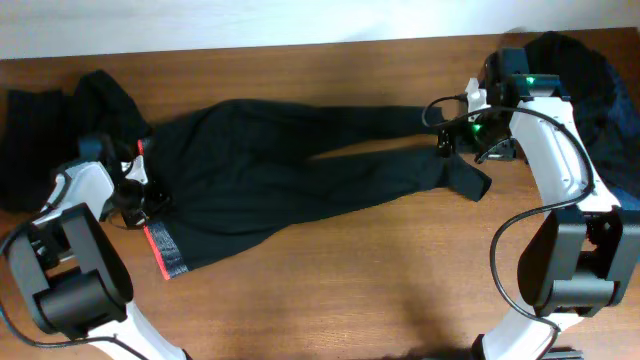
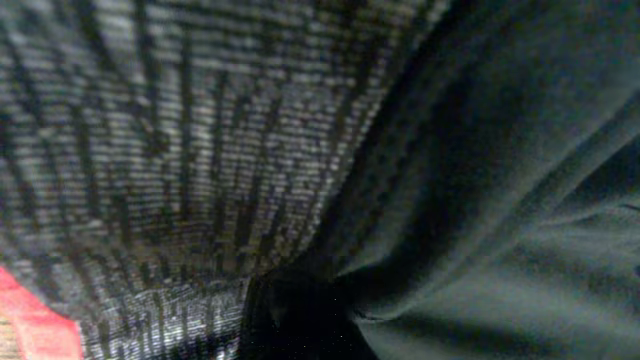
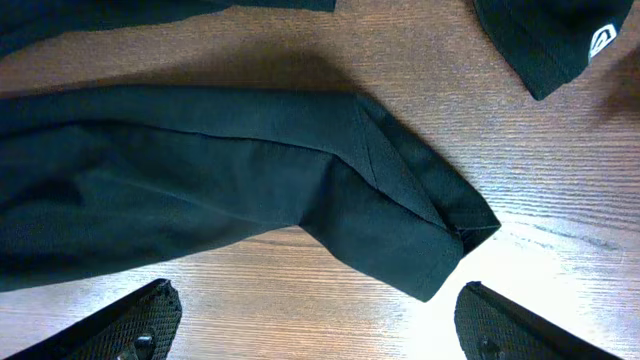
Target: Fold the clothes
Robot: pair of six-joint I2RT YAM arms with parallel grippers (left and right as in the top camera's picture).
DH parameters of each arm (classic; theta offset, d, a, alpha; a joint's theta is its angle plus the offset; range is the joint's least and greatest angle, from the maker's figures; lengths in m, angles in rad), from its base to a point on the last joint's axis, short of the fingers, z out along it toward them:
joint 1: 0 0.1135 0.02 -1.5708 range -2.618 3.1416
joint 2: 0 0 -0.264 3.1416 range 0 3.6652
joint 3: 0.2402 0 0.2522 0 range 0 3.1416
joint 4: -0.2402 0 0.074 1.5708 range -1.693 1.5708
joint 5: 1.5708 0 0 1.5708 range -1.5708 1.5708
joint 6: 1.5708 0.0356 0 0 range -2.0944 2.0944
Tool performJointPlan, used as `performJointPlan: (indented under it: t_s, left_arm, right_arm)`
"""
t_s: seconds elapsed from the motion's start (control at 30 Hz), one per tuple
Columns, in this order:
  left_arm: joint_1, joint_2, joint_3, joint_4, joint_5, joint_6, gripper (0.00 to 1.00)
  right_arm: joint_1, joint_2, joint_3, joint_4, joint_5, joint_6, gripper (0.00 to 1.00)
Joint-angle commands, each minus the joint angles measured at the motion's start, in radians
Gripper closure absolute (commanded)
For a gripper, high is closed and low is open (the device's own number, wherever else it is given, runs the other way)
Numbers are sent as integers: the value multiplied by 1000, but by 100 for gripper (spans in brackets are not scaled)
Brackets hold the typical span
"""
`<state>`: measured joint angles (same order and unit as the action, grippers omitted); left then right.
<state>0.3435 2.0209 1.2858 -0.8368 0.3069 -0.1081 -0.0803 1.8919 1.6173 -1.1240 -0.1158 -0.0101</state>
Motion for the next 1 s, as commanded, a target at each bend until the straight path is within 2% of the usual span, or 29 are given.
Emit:
performJointPlan:
  t_s: [0.0,0.3,0.63,0.97]
  left_arm:
    - [6,100,-17,-70,-122,35,99]
    - [-95,68,200,-232,-108,57,99]
    - [-248,-95,215,-220,-112,56,99]
    - [-328,-213,215,-241,-112,80,99]
  right_arm:
    - [3,13,-9,6,-13,-13,7]
    - [2,13,-7,6,-13,-13,6]
    - [2,13,-7,6,-13,-13,4]
    - [2,13,-7,6,-12,-7,1]
